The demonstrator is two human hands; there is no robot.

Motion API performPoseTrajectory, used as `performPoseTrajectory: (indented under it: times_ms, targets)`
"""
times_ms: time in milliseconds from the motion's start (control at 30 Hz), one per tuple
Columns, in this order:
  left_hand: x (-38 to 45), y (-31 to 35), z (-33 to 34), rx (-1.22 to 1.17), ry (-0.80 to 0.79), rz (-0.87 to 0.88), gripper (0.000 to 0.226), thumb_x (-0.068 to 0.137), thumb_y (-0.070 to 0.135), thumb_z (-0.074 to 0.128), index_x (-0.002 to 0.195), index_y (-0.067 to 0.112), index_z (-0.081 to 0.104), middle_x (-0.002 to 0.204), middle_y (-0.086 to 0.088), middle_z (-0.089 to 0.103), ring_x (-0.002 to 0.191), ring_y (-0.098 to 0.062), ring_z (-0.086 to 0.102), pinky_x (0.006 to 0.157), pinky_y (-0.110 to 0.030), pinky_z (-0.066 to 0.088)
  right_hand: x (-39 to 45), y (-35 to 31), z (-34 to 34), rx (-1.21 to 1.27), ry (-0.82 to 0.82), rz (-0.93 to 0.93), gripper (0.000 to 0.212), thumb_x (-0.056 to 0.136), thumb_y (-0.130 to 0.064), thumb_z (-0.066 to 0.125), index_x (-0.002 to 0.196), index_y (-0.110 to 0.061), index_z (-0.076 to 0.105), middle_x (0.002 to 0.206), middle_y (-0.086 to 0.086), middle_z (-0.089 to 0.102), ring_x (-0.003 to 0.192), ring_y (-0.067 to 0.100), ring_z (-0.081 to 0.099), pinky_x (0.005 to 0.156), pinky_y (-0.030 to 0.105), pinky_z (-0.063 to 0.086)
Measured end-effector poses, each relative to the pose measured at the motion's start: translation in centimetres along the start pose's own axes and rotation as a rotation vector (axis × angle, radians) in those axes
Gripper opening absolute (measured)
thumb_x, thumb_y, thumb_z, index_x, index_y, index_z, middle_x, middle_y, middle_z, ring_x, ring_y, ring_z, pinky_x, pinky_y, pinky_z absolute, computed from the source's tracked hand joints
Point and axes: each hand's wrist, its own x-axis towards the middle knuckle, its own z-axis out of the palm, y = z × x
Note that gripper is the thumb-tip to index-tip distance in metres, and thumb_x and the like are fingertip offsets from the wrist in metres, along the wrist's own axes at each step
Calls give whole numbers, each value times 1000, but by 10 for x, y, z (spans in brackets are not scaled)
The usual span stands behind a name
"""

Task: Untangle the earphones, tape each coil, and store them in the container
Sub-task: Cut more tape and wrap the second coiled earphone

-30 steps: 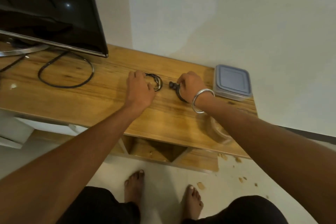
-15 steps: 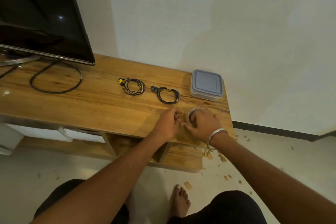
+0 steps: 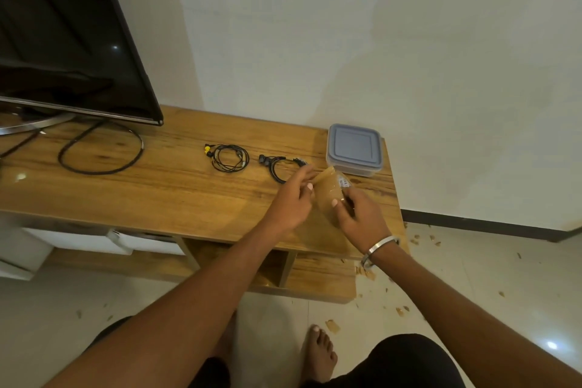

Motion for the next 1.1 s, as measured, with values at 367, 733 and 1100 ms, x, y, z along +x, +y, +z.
performPoseTrajectory:
  times_ms: [367, 733, 1100]
  targets:
    - [-6, 16, 5, -161, -14, 27, 33, 96, 1, 46, 92, 22, 71, 110, 5, 67, 110, -10, 59, 93, -26, 46, -14, 10, -6, 445, -21, 147, 34, 87, -36, 48, 87, -4, 60, 74, 3, 56, 65, 9, 48, 60, 20, 38]
    - [2, 19, 16, -231, -45, -36, 35, 96, 0, 44, 118, 9, 69, 124, 2, 66, 114, 0, 56, 96, -11, 42, -15, 19, -11, 541, -48, 156, 29, 81, -41, 45, 83, -15, 57, 73, -5, 52, 66, 4, 47, 60, 14, 38]
    - [3, 21, 18, -209, -34, -15, 37, 94, -3, 46, 124, 9, 65, 119, 7, 64, 102, 9, 58, 83, -6, 46, -17, 30, -8, 652, -114, 150, 31, 88, -27, 54, 97, 2, 61, 78, -4, 55, 63, -9, 50, 60, 8, 41]
